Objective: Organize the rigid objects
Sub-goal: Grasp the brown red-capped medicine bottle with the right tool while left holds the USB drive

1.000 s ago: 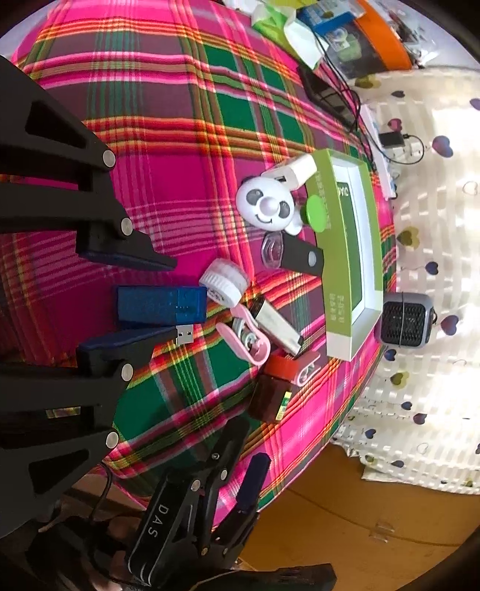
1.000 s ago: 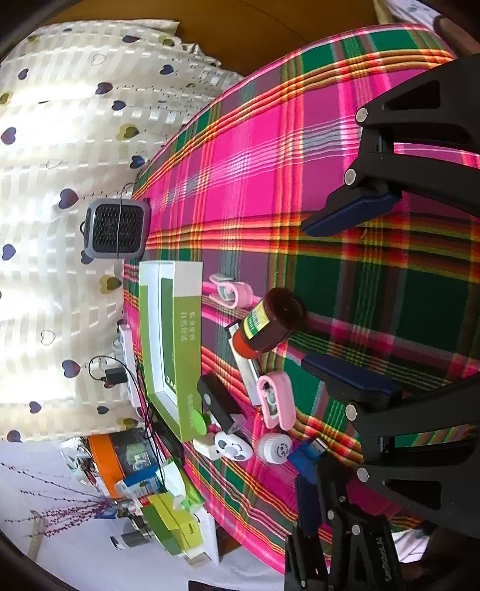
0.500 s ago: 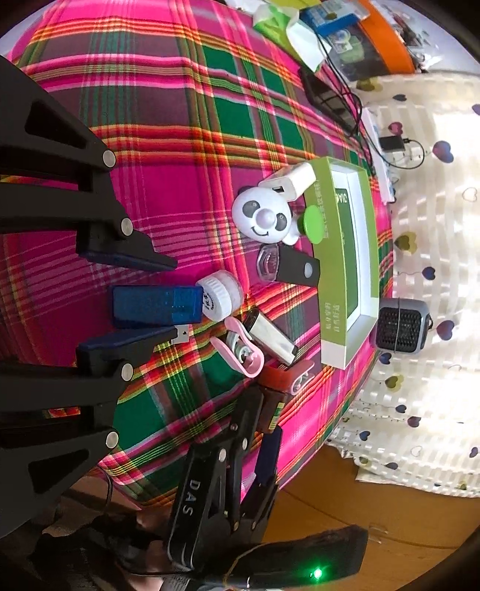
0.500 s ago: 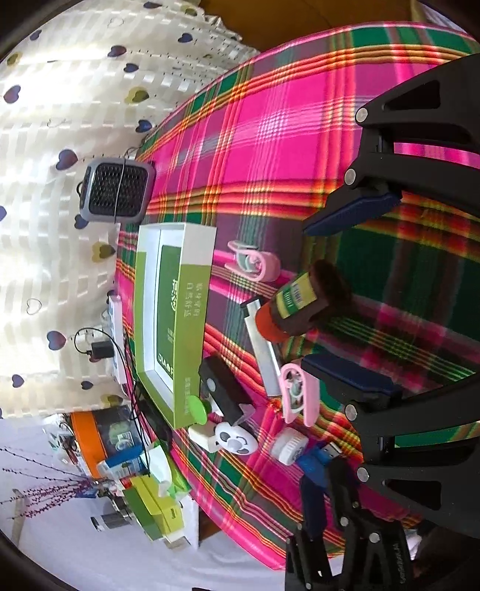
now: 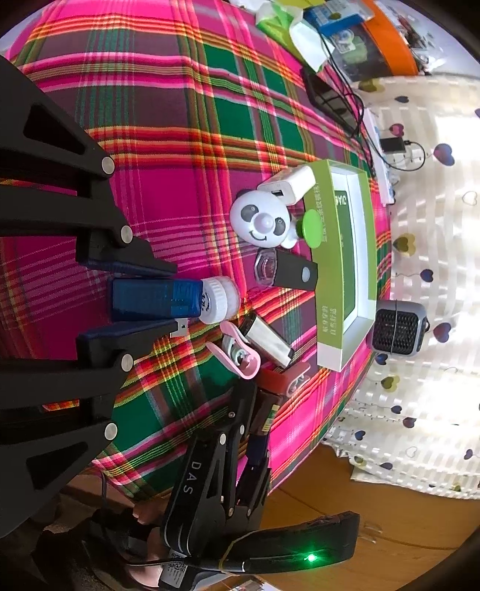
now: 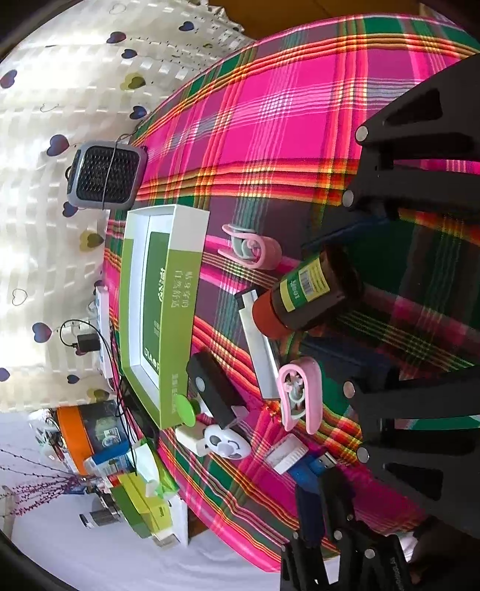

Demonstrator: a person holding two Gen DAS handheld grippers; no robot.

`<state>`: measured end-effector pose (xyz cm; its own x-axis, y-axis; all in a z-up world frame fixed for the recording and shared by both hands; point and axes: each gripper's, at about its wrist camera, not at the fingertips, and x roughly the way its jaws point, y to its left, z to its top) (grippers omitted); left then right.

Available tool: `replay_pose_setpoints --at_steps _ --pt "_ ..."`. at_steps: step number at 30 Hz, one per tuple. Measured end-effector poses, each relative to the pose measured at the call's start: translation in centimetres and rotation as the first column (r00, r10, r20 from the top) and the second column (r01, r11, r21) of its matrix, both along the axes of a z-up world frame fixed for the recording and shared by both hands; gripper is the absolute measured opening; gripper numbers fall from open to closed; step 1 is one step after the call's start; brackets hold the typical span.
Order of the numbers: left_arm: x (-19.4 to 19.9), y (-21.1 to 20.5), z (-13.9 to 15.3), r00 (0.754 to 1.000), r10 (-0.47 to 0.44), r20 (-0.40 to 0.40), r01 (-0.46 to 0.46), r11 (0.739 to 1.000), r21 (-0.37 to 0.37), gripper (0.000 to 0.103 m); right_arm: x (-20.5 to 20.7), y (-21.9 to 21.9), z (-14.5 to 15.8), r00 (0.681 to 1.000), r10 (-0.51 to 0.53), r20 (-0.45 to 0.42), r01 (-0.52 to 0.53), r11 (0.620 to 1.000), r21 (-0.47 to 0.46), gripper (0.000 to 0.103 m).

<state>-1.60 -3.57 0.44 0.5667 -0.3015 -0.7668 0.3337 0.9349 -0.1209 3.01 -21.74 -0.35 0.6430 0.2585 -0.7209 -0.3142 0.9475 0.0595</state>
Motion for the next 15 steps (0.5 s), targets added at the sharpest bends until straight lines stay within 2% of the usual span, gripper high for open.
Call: replay_pose_setpoints --at_steps 5,15 --pt "0.00 0.06 0.03 1.000 0.000 -0.001 0.000 1.000 -0.006 0.022 -0.09 0.34 0.02 1.000 0.016 0.007 -0.016 1.000 -0.010 0.034" --pt "-0.03 0.13 0.02 1.000 0.000 -0.001 0.000 1.000 -0.010 0.021 -0.16 0.45 0.05 1.000 0.006 0.006 -0.006 1.000 0.002 0.033"
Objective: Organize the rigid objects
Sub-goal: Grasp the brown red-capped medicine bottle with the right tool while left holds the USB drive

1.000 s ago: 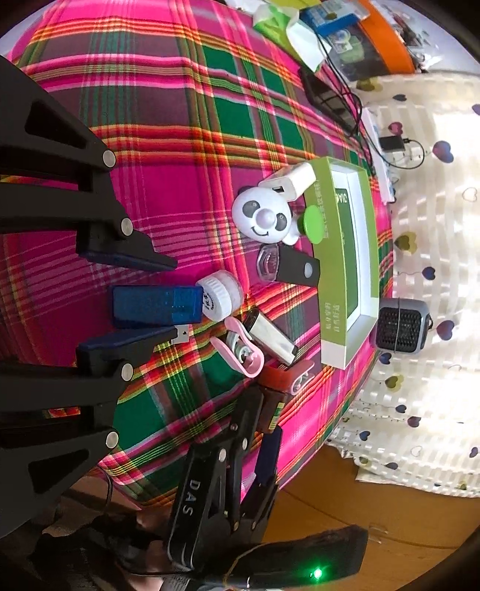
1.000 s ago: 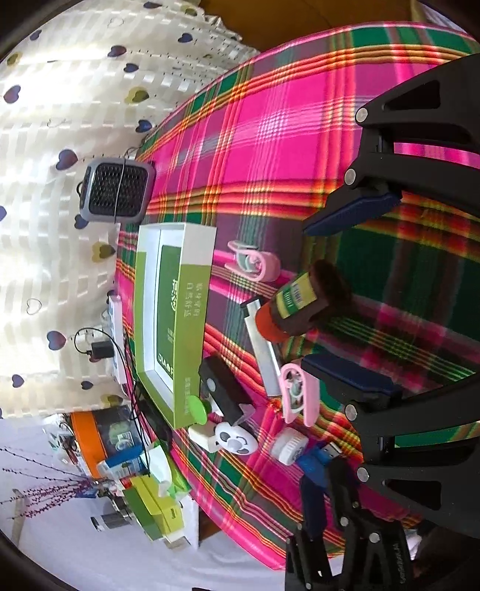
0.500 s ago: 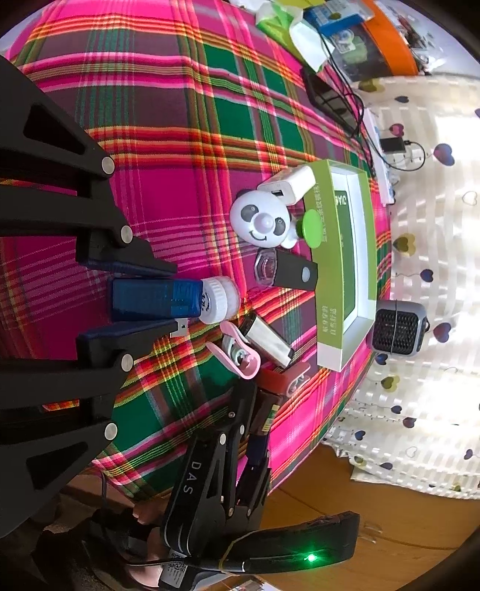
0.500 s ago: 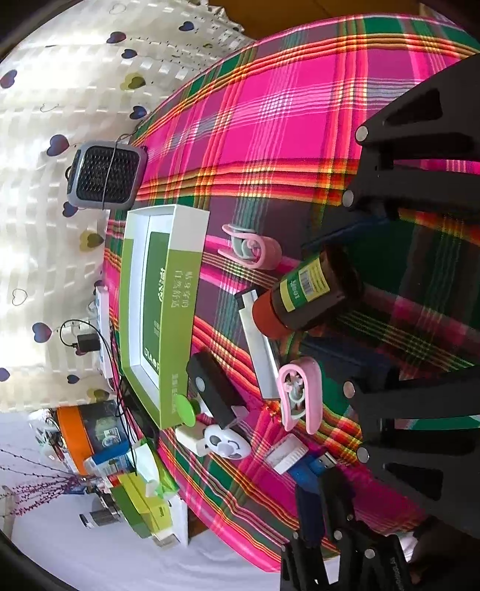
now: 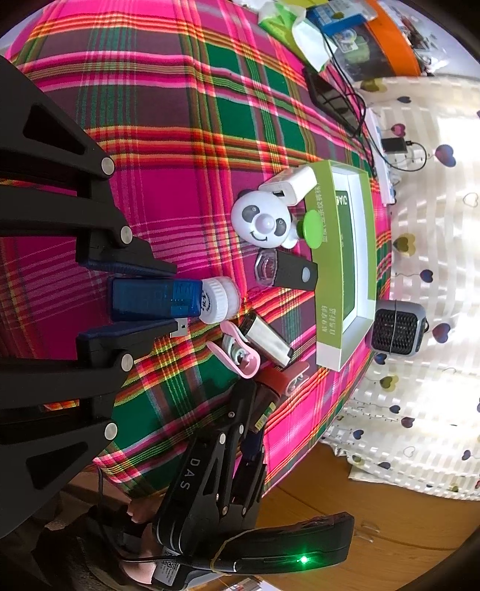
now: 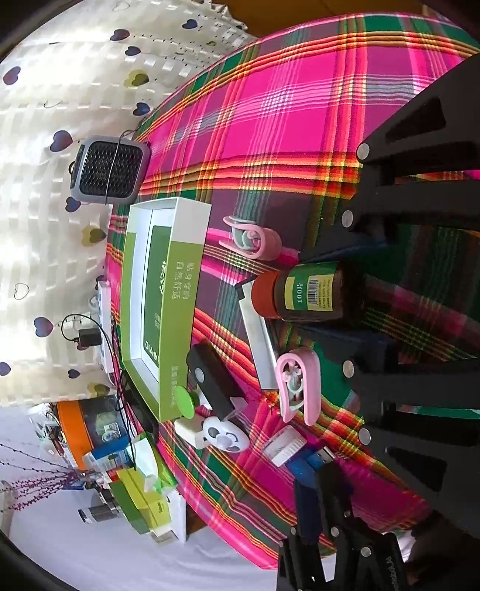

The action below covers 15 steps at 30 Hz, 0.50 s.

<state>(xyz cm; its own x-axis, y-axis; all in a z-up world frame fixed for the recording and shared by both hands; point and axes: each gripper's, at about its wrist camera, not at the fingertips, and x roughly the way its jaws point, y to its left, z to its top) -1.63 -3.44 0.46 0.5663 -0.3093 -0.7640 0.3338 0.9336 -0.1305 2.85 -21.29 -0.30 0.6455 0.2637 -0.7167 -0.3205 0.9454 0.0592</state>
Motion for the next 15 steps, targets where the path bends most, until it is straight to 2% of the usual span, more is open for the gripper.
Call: replay_pose_setpoints --at_steps 15 --pt "-0.6 0.5 1.1 0.999 0.002 0.032 -0.002 1.000 -0.005 0.021 -0.6 0.1 1.3 0.999 -0.013 0.030 0.013 1.000 0.018 0.033"
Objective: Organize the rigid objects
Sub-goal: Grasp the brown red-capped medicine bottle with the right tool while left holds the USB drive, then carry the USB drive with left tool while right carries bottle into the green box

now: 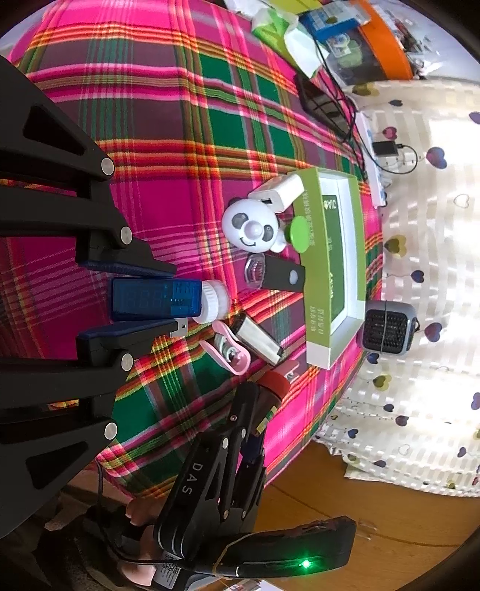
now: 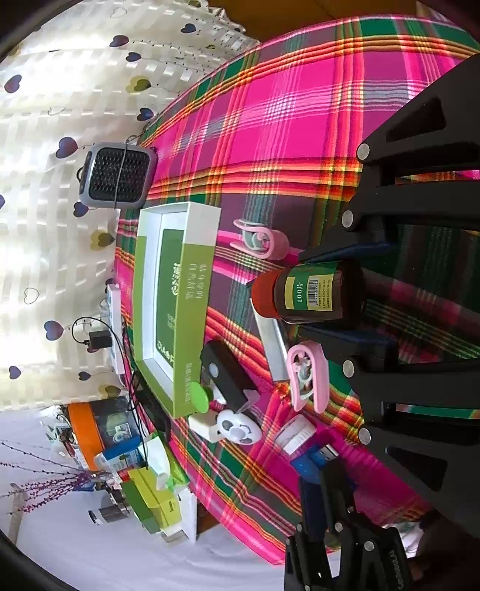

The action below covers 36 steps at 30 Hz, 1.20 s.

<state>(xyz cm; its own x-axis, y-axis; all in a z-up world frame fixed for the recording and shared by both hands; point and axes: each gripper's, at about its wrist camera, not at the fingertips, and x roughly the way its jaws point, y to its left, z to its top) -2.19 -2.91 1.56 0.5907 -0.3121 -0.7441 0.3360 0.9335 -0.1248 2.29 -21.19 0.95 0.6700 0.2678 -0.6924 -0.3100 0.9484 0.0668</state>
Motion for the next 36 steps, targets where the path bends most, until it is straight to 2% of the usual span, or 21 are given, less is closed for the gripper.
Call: replay_pose_setpoints --at_steps 20,36 --pt "3.1 0.9 3.9 0.998 -0.029 0.060 0.032 0.998 -0.050 0.021 1.6 0.4 2.5 0.999 -0.020 0.033 0.018 0.999 0.042 0.033" --pt "11.1 2.1 5.0 0.998 0.022 0.062 -0.018 0.998 -0.055 0.021 6.0 1.2 4.5 0.998 -0.026 0.054 0.022 0.997 0.077 0.033"
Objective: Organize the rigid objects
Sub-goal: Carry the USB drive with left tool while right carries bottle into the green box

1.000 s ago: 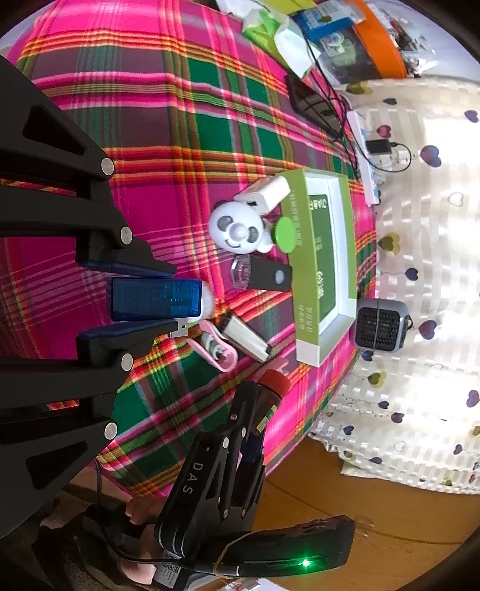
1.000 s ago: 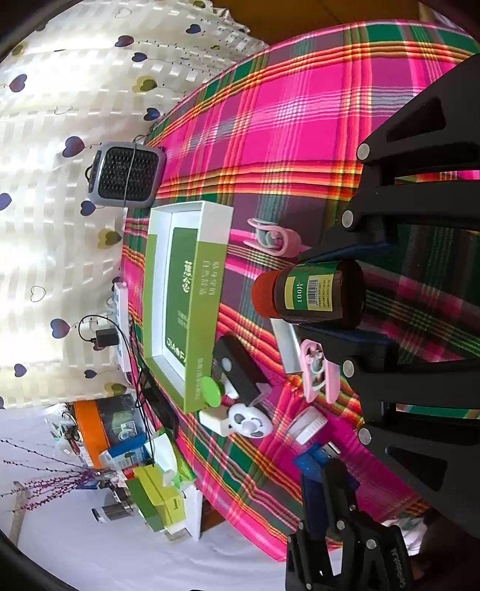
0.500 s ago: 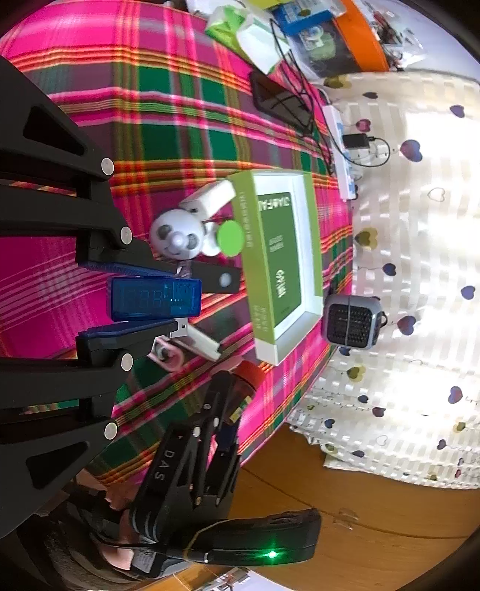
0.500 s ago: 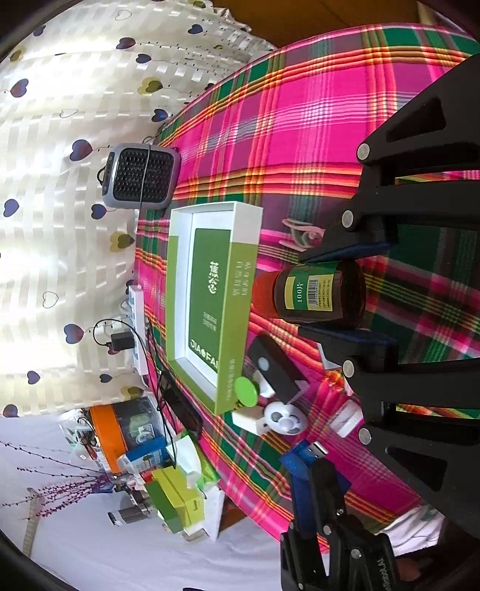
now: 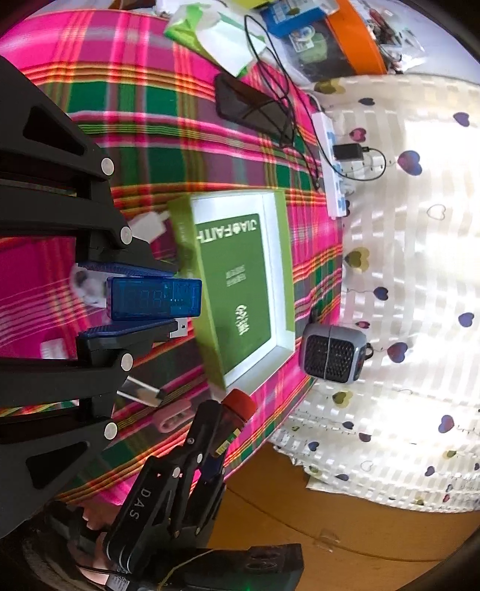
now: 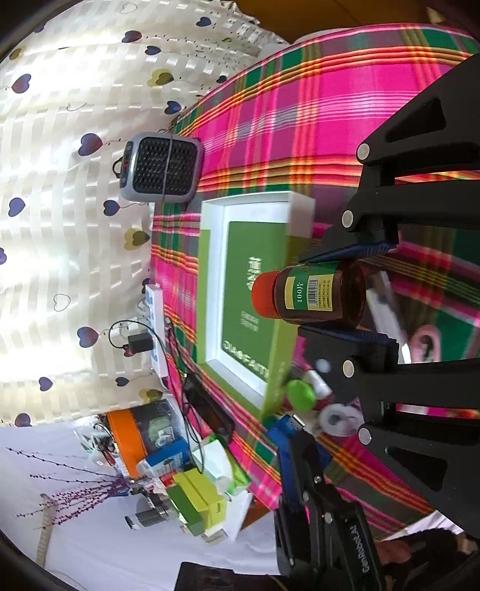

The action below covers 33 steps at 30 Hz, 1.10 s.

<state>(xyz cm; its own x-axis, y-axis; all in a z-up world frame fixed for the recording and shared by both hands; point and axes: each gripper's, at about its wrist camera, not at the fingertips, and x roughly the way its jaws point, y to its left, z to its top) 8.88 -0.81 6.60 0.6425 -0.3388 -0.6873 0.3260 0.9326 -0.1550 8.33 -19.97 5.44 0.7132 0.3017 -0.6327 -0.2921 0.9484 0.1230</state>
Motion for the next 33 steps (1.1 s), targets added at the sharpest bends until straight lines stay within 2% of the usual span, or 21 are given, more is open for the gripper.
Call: replay_pose_setpoints --at_steps 7,16,27,33 --pt "3.5 0.4 0.1 1.000 0.027 -0.009 -0.027 1.000 -0.001 0.021 3.5 0.3 0.2 1.000 -0.010 -0.018 0.010 1.000 0.017 0.033" --pt "8.4 0.3 -0.8 0.998 0.049 -0.038 -0.048 0.998 0.031 0.021 7.6 0.8 -0.9 0.997 -0.013 -0.077 0.014 1.000 0.004 0.033" --pt "13.0 -0.7 -3.1 0.994 0.061 -0.095 -0.053 0.995 0.078 0.021 12.3 1.9 -3.0 0.988 -0.041 -0.149 0.033 0.998 -0.052 0.033" --pt "14.4 -1.0 -3.8 0.993 0.074 -0.096 -0.065 0.993 0.098 0.021 13.6 2.4 -3.5 0.986 -0.041 -0.160 0.028 0.996 -0.080 0.033"
